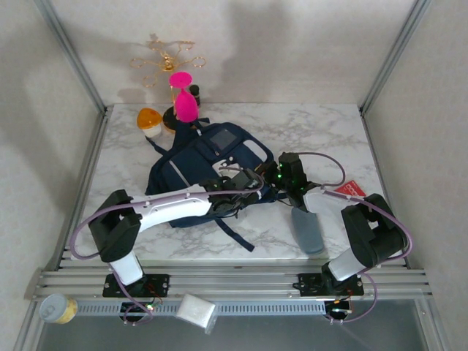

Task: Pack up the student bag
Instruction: Rotate the student bag at the center of the table, then unzip the student bag at the center of the table.

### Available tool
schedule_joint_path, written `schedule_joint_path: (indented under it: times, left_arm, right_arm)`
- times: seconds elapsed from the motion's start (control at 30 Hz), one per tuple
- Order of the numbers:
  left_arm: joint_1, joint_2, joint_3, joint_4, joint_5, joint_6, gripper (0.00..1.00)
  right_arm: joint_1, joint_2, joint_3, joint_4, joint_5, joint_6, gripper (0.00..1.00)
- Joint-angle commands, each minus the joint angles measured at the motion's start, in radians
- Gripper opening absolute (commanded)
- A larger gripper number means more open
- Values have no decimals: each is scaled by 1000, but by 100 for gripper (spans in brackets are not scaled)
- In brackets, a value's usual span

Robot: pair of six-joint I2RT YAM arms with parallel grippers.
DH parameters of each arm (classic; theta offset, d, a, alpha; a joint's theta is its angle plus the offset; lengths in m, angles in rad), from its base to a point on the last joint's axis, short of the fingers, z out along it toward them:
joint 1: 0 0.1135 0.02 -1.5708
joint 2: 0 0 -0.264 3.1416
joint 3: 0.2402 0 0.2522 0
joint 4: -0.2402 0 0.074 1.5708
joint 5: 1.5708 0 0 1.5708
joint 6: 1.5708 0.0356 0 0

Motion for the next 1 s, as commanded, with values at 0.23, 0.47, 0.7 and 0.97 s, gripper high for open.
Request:
schedule_joint_path:
  times: [0.23,0.47,0.7,0.97]
  left_arm:
    - [-23,51,60,-296,-218,-278,52]
    - [-28,73,73,-361,-245,-307,51]
    - [-38,68,72,-428,-295,-350,49]
    - [-42,37,91,-484,-346,-375,50]
  right_arm:
    - [25,5,-16,122,-75,18,0]
    - [30,15,-19,143,-81,15,0]
    - [31,29,-18,154,-85,12,0]
    - [32,42,-19,160,-87,8,0]
